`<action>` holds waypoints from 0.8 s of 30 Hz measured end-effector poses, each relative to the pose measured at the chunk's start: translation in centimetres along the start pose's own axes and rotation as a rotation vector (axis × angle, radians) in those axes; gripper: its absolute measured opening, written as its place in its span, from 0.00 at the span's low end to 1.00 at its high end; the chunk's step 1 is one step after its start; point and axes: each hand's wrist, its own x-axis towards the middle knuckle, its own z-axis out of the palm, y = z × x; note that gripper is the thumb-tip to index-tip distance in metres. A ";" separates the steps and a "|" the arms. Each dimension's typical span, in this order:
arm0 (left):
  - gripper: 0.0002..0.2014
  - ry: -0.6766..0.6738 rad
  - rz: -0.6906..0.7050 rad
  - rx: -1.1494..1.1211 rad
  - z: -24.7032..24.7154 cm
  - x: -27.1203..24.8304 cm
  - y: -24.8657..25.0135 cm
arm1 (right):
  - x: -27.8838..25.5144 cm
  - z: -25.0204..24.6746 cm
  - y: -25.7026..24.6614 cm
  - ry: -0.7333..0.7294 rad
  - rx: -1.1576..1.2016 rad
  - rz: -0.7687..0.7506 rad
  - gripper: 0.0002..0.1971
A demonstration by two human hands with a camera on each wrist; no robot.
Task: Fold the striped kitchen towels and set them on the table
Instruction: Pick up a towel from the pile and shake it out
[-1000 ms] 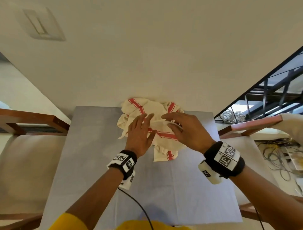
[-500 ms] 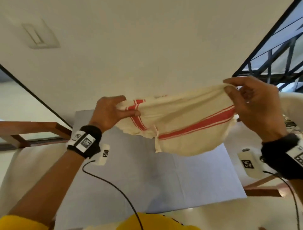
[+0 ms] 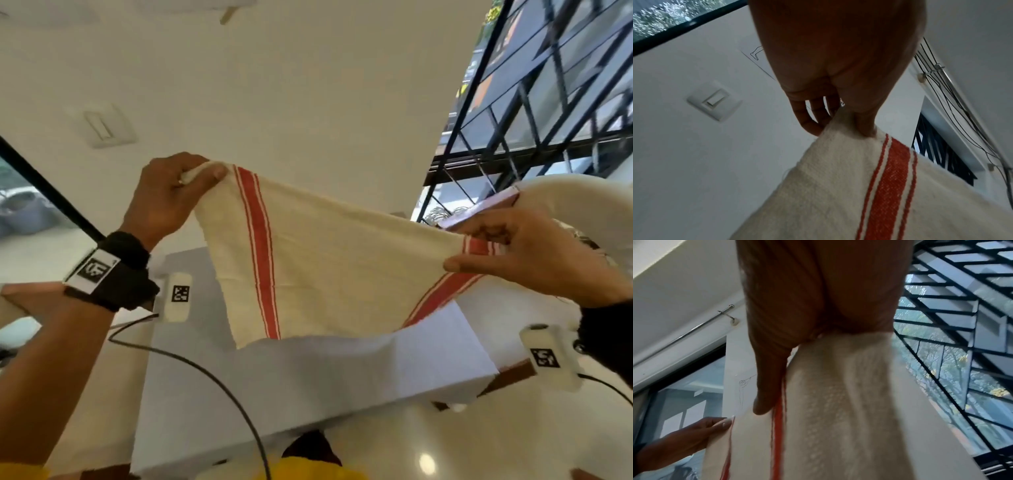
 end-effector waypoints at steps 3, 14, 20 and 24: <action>0.04 -0.063 0.010 0.092 0.3 -1.4 1.0 | -2.8 -0.5 1.3 0.002 0.007 0.031 0.07; 0.16 -0.176 -0.022 0.192 15.4 5.8 6.1 | -6.9 -4.0 6.3 0.559 0.080 0.375 0.07; 0.12 -0.173 -0.014 -0.057 18.1 11.5 9.0 | -10.5 -5.6 1.8 0.662 0.103 0.316 0.06; 0.13 -0.189 -0.042 -0.427 17.5 12.3 8.6 | -13.3 -4.0 -2.2 0.503 0.033 0.307 0.08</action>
